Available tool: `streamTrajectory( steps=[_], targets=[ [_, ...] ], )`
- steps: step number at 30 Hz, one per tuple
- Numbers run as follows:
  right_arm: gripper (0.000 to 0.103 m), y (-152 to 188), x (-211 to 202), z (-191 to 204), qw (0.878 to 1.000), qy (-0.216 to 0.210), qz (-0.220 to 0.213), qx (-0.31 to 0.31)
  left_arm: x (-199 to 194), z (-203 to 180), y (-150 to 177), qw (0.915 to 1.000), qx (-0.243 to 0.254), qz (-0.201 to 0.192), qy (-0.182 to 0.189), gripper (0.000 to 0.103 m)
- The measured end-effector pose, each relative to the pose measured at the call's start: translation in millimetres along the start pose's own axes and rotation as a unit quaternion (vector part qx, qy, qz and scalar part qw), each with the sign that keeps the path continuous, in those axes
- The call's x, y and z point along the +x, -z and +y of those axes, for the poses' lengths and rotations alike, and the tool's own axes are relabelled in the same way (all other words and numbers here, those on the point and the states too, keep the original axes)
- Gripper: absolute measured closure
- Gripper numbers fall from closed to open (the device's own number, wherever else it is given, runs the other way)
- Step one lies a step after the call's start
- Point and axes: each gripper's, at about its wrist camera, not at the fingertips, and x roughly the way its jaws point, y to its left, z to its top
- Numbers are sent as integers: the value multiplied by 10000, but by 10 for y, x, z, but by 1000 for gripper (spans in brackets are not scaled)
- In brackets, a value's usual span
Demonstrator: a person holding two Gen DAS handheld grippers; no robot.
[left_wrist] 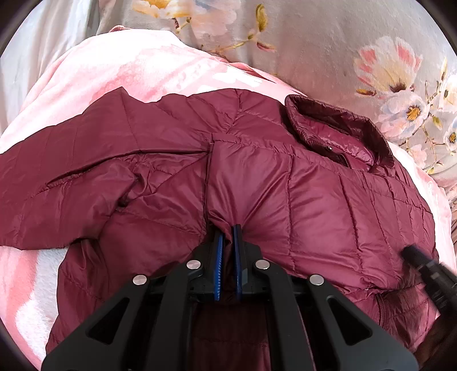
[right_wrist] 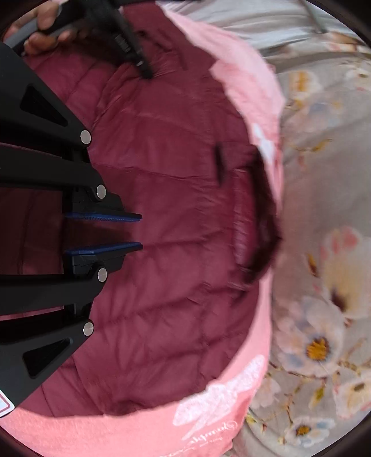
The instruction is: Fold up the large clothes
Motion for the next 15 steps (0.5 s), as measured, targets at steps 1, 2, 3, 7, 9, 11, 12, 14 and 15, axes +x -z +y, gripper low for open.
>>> streamTrajectory(
  steps=[1,2,3,7,9,11,12,14,15],
  targets=[
    [87,37,40,-11,10000,-14,22,37,-2,0,3,10000,-2,-1,4,97],
    [87,69,65,-28,10000,-39,2,75,0,-1,2,10000,-4,-1,12,97],
    [87,84,71,-43,10000,-43,-6,80,2,-1,0,10000,-8,-1,19,97],
    [87,124,95,28,9999,91,-43,-31,1,0,-1,10000,-1,-1,15,97],
    [87,124,111,65,9998,186,-54,-112,3,6,-2,10000,-2,-1,16,96],
    [87,128,119,96,9995,256,-63,-168,2,7,1,10000,-23,-4,33,96],
    [87,118,122,99,9995,266,-66,-180,2,15,1,10000,-45,-7,56,96],
    [87,115,108,70,9997,208,-78,-131,-11,60,4,9997,-171,-23,180,95],
    [87,126,63,33,9999,119,-102,-39,-24,94,7,9993,-260,-30,264,94]
  ],
)
